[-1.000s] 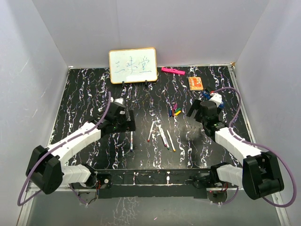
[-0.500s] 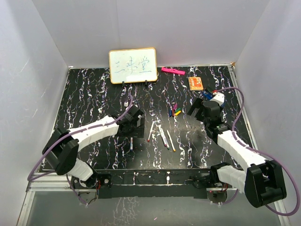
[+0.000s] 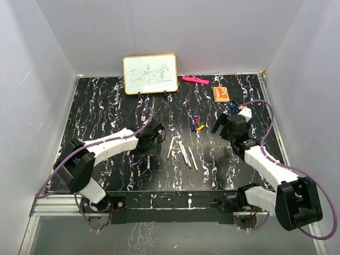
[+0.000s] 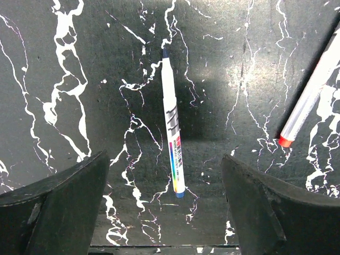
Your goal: Insert the pens into the pen caps
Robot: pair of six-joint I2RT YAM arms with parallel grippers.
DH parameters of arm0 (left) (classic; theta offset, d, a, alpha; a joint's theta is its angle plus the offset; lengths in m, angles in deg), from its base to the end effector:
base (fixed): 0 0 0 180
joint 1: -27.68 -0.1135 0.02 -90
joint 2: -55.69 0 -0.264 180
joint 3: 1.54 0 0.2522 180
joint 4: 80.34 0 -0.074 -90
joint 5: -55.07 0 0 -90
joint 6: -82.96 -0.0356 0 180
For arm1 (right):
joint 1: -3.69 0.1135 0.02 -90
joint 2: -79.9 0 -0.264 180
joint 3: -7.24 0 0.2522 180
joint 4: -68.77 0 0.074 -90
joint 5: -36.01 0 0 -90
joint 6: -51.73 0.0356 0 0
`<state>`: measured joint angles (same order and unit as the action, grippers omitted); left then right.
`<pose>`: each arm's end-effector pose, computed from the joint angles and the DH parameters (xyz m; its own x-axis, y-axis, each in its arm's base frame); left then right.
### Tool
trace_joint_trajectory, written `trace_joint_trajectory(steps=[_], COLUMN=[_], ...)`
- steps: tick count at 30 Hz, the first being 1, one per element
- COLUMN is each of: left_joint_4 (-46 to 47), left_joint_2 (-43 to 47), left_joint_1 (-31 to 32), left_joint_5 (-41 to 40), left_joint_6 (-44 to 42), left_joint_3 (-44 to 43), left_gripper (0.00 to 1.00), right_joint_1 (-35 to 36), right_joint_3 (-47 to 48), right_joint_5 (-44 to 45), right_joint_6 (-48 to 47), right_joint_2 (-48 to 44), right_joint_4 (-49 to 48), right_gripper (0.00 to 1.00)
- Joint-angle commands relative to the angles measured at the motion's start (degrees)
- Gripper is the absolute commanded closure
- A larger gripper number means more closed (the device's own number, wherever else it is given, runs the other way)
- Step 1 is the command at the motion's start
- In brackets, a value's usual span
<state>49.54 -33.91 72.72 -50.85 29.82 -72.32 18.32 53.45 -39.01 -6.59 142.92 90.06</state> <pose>0.2159 -0.2024 0.1951 -0.8940 0.0789 -0.4411 0.0932 0.9956 -0.0108 0.2219 0.0484 0.2090 -0.5328 0.3852 -0.7534 0.2734 0.9210 0.2776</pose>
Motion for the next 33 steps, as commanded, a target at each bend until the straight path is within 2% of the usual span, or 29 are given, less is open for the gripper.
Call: trace_joint_trajectory(steps=[1, 12, 16, 27, 33], left_joint_4=[-0.5, 0.8, 1.8, 3.4, 5.0], left_joint_2=[1.6, -0.1, -0.8, -1.8, -3.2], left_joint_1=[0.3, 0.1, -0.5, -4.2, -4.8], left_joint_5=[0.8, -0.3, 1.1, 4.3, 8.4], left_joint_6=[0.0, 0.3, 0.1, 0.4, 0.0], left_joint_3=[0.9, 1.9, 2.6, 3.9, 4.0], left_gripper=[0.17, 0.24, 0.34, 0.35, 0.44], right_joint_1=[0.3, 0.3, 0.3, 0.3, 0.3], right_joint_3=[0.2, -0.2, -0.4, -0.2, -0.2], right_joint_5=[-0.4, -0.3, -0.3, -0.3, -0.7], right_joint_6=[0.8, 0.7, 0.7, 0.4, 0.5], right_joint_2=[-0.5, 0.1, 0.5, 0.7, 1.0], right_joint_4=[-1.6, -1.2, -1.1, -0.7, -0.6], right_gripper=[0.02, 0.02, 0.02, 0.02, 0.02])
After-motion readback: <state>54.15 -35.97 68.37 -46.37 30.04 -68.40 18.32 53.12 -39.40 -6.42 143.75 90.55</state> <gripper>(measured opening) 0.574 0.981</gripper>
